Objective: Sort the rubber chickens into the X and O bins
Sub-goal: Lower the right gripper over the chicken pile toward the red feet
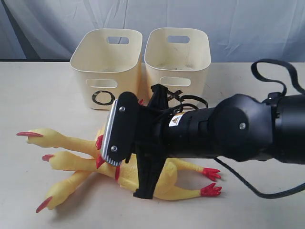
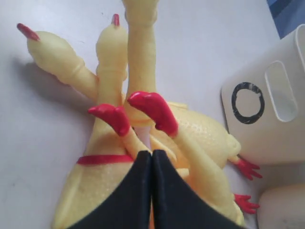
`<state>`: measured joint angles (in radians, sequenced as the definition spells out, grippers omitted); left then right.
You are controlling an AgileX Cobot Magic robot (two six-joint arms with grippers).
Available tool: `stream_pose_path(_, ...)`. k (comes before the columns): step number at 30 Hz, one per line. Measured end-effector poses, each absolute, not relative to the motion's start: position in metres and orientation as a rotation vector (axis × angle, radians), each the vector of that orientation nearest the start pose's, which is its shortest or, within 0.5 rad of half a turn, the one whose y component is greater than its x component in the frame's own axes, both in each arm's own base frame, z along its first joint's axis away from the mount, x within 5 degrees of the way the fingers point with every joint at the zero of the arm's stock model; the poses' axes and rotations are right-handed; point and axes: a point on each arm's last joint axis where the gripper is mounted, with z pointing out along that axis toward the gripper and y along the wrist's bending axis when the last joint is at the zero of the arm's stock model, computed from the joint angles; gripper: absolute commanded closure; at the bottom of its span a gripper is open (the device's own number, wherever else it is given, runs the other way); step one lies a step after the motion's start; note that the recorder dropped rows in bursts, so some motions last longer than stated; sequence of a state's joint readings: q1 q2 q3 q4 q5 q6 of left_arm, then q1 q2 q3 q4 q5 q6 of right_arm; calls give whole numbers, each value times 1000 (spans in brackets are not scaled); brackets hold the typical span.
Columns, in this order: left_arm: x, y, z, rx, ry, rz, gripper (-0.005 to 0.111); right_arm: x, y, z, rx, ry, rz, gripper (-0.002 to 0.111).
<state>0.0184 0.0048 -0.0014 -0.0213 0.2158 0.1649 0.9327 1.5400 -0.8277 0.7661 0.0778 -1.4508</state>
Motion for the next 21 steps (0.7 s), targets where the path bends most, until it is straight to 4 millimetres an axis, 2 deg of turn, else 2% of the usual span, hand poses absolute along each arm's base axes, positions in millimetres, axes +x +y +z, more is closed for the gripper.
stream_pose_path(2,56,1,194,110,1701,117,106,184,262,219,-1638,1515,163,107)
stream_pose_path(4,56,1,194,110,1701,117,106,183,266,217,-1630,1496,141,96)
stream_pose_path(8,56,1,194,110,1701,117,106,183,269,213,-1649,1464,109,62)
stream_pose_path(10,56,1,194,110,1701,117,106,183,271,210,-1664,1457,104,52)
stream_pose_path(21,56,1,194,110,1701,117,106,191,275,197,-1689,1390,-1,50)
